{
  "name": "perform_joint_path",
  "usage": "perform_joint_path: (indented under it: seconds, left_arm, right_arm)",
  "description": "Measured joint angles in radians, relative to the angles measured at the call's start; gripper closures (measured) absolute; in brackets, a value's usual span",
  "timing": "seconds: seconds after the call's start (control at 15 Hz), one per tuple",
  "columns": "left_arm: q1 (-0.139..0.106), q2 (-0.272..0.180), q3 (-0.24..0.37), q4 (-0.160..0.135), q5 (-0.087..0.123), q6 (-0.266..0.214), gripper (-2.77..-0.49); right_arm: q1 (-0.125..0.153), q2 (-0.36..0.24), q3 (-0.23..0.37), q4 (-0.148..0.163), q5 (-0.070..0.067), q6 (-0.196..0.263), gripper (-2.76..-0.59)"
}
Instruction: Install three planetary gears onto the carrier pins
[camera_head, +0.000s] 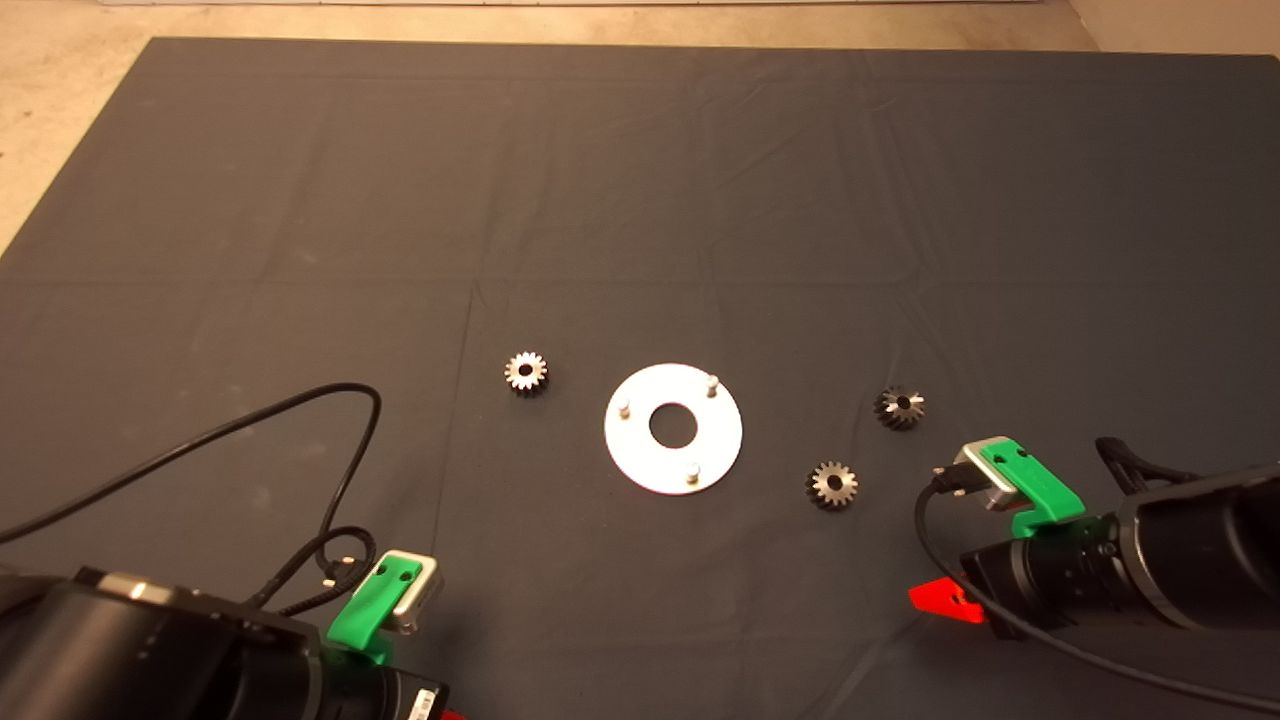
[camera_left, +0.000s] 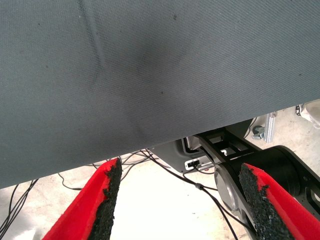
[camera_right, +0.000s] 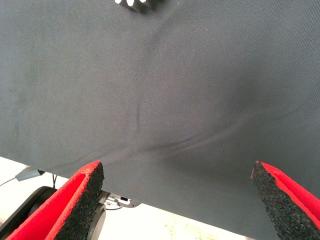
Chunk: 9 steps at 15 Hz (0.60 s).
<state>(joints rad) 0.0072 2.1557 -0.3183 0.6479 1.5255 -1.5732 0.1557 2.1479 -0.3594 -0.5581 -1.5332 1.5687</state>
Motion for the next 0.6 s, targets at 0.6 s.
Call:
perform_joint_path:
  seconds: [0.6]
  left_arm:
    - [0.000, -0.009, 0.000, 0.000, 0.001, 0.000, -1.63]
  right_arm:
    - [0.084, 0.058, -0.014, 0.004, 0.000, 0.001, -2.21]
